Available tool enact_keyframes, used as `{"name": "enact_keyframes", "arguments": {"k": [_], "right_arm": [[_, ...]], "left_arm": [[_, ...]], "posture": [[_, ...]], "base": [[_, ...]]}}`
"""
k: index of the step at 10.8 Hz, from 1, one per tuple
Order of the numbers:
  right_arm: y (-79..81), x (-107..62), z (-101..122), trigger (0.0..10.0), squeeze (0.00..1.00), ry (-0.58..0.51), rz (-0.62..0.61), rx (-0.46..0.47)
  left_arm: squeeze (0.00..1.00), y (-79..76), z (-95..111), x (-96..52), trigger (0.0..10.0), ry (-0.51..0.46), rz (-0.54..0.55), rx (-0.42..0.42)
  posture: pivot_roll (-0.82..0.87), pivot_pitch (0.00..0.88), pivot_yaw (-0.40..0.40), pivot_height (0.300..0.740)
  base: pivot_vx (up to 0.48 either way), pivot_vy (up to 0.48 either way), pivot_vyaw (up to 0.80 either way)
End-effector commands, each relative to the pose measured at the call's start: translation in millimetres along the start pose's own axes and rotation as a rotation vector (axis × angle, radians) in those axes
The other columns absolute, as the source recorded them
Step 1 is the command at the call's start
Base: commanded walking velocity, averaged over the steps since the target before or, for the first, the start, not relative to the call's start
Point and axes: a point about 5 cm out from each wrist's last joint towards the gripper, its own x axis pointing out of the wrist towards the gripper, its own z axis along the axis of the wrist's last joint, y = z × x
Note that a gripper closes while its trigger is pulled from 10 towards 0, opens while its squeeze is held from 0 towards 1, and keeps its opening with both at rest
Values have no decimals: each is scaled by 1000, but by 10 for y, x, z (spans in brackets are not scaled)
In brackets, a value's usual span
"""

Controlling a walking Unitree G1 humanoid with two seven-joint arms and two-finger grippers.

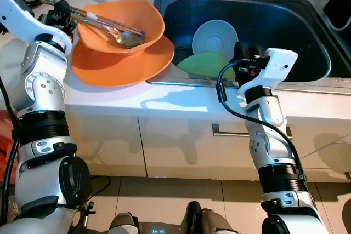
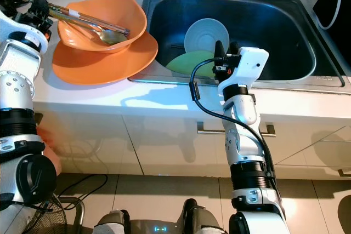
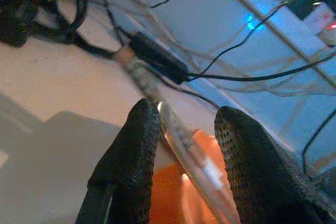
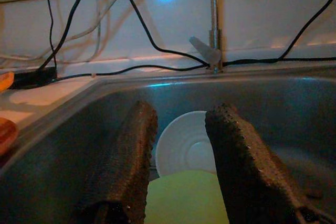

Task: Kitchen organization

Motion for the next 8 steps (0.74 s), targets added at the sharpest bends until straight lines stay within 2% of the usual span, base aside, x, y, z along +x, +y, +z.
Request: {"name": "enact_keyframes", "arguments": {"k": [1, 2, 4, 8], "right_arm": [[-9, 21, 17, 10000, 0, -3, 2, -3], [-4, 19, 14, 10000, 0, -3, 2, -2], [13, 22, 5, 10000, 0, -1, 7, 3], [-4, 15, 8, 10000, 0, 1, 2, 0]], "left_arm": [[0, -81, 38, -3, 10000, -6, -26, 13], [0, -101, 88, -16, 10000, -8, -35, 29], [0, 36, 96, -31, 10000, 9, 31, 92], [0, 26, 101, -34, 10000, 2, 57, 109]], "posture": [[117, 179, -56, 740], [121, 178, -56, 740], [125, 176, -57, 740], [124, 185, -59, 740]], "base": [[0, 0, 0], [0, 0, 0], [0, 0, 0], [0, 0, 0]]}}
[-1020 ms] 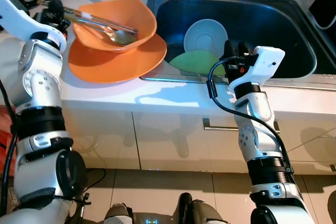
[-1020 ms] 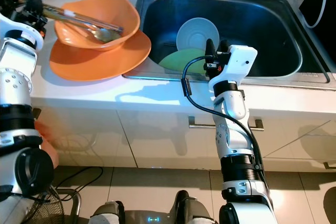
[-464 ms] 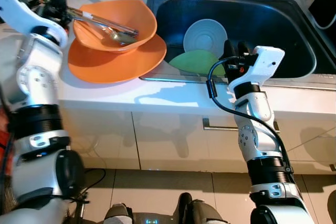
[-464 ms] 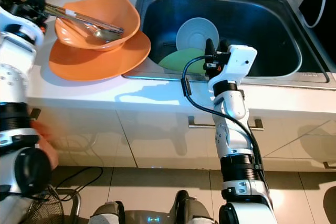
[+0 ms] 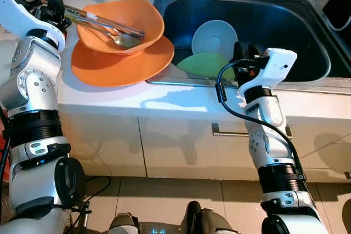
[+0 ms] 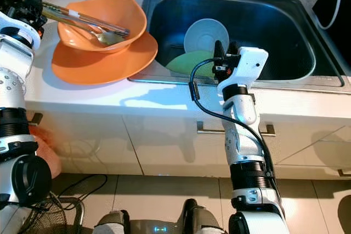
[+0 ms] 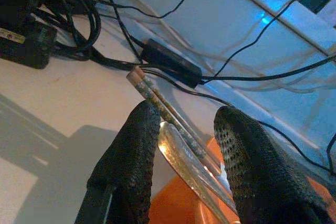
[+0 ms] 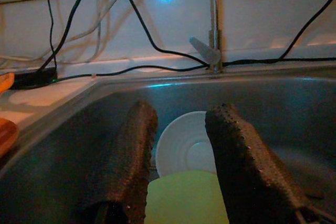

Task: Kitchen organization

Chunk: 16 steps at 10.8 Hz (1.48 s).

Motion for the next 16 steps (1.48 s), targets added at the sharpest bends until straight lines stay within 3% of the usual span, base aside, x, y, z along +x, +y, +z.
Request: {"name": "enact_keyframes", "arguments": {"k": [1, 7, 8, 9, 16], "right_arm": [[-8, 12, 4, 10000, 0, 2, 1, -2], [-6, 17, 10, 10000, 0, 0, -1, -2], [-9, 16, 10, 10000, 0, 0, -2, -2], [-10, 15, 11, 10000, 0, 0, -2, -2], [-8, 15, 5, 10000, 0, 3, 0, -2]], "left_arm": [[0, 15, -53, -9, 10000, 26, 18, -5], [0, -54, -365, 26, 10000, 126, -19, -91], [0, -64, -407, 22, 5569, 135, -23, -92], [0, -61, -418, 20, 0, 137, -22, -92], [0, -96, -343, 15, 0, 107, -34, -52]], "posture": [[122, 186, -59, 740], [117, 186, -57, 740], [117, 186, -57, 740], [113, 187, -57, 740], [119, 187, -59, 740]], "base": [[0, 0, 0], [0, 0, 0], [0, 0, 0], [0, 0, 0], [0, 0, 0]]}}
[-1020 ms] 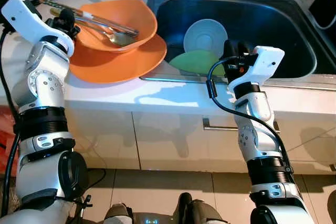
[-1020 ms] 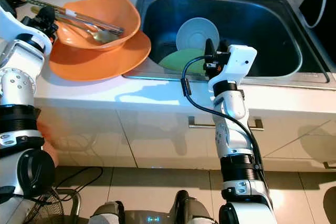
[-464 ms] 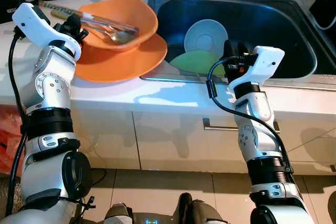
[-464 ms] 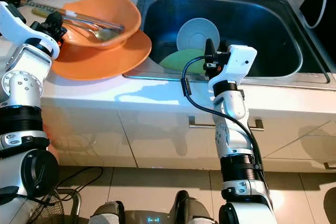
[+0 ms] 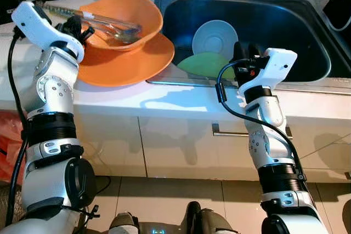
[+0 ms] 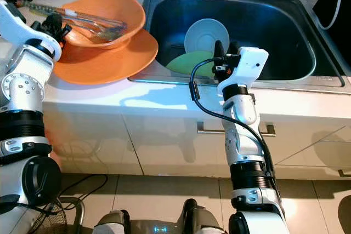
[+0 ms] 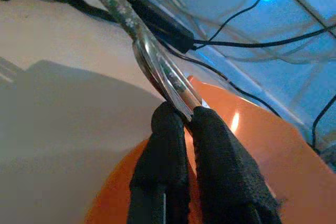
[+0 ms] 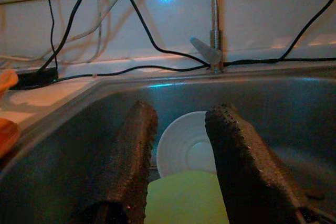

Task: Kitchen organization

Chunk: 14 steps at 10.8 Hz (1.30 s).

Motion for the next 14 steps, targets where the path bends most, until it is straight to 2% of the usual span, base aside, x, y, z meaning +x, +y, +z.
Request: {"name": "enact_keyframes", "arguments": {"k": [1, 2, 4, 7, 9, 10, 11, 13, 14], "right_arm": [[-7, 16, 6, 10000, 0, 3, 1, -2], [-5, 19, 7, 10000, 0, 2, 2, -2], [-6, 21, 3, 10000, 0, 3, 1, -1], [-4, 26, 4, 10000, 0, 1, 2, -1], [-1, 29, 0, 10000, 0, 1, 3, 0], [1, 30, 1, 10000, 0, 1, 3, 2], [1, 30, -1, 10000, 0, 1, 3, 1], [4, 29, -2, 10000, 0, 2, 2, 2], [5, 30, -2, 10000, 0, 2, 2, 1]], "left_arm": [[0, -78, 24, -4, 0, 0, -30, 35], [0, -132, 53, -11, 0, -5, -55, 46], [0, -364, 151, -71, 0, -25, -181, 100], [0, -481, 260, -124, 0, -63, -235, 131], [0, -543, 380, -162, 0, -122, -266, 131], [0, -640, 493, -217, 0, -203, -325, 84], [0, -710, 545, -262, 0, -241, -375, 63], [0, -759, 538, -307, 0, -271, -427, 12], [0, -746, 520, -322, 10000, -286, -427, -14]], "posture": [[119, 186, -59, 740], [119, 186, -59, 740], [123, 180, -58, 740], [126, 176, -58, 740], [128, 169, -57, 740], [128, 170, -58, 740], [128, 173, -58, 740], [126, 177, -56, 740], [124, 177, -56, 740]], "base": [[0, 0, 0], [0, 0, 0], [0, 0, 0], [0, 0, 0], [0, 0, 0], [0, 0, 0], [0, 0, 0], [0, 0, 0], [0, 0, 0]]}}
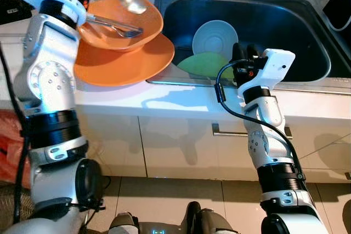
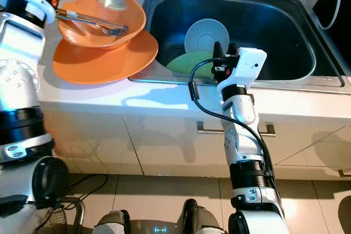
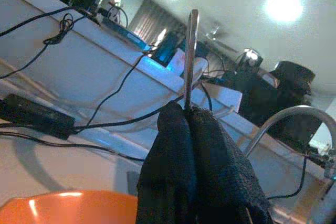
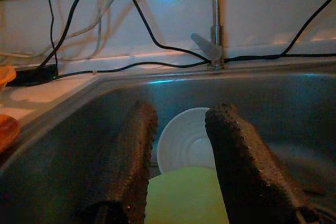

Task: Kitchen organization

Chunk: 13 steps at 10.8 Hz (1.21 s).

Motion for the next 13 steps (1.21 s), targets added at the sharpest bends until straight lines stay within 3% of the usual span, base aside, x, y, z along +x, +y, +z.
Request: {"name": "enact_keyframes", "arguments": {"k": [1, 3, 5, 9, 11, 13], "right_arm": [[2, 24, 28, 10000, 0, -12, 2, -2], [11, 26, 27, 10000, 0, -13, 7, 8], [32, 27, 35, 10000, 0, -16, 13, 30], [80, 26, 56, 10000, 0, -25, 51, 64], [59, 38, 60, 10000, 0, -22, 29, 150], [25, 55, 82, 10000, 0, -25, 12, 203]], "left_arm": [[0, -10, 36, -31, 10000, -40, -14, -25], [0, -13, -26, -80, 10000, -81, -50, -144], [0, -35, -278, -136, 10000, -32, -56, -195], [0, -361, -374, -171, 10000, -49, -230, -343], [0, -445, -575, -206, 10000, -19, -232, -436], [0, -549, -715, -245, 10000, 16, -245, -475]], "posture": [[122, 177, -55, 740], [124, 175, -55, 740], [120, 175, -54, 740], [116, 172, -52, 740], [113, 171, -52, 740], [108, 171, -51, 740]], "base": [[0, 0, 0], [0, 0, 0], [0, 0, 0], [0, 0, 0], [0, 0, 0], [0, 0, 0]]}}
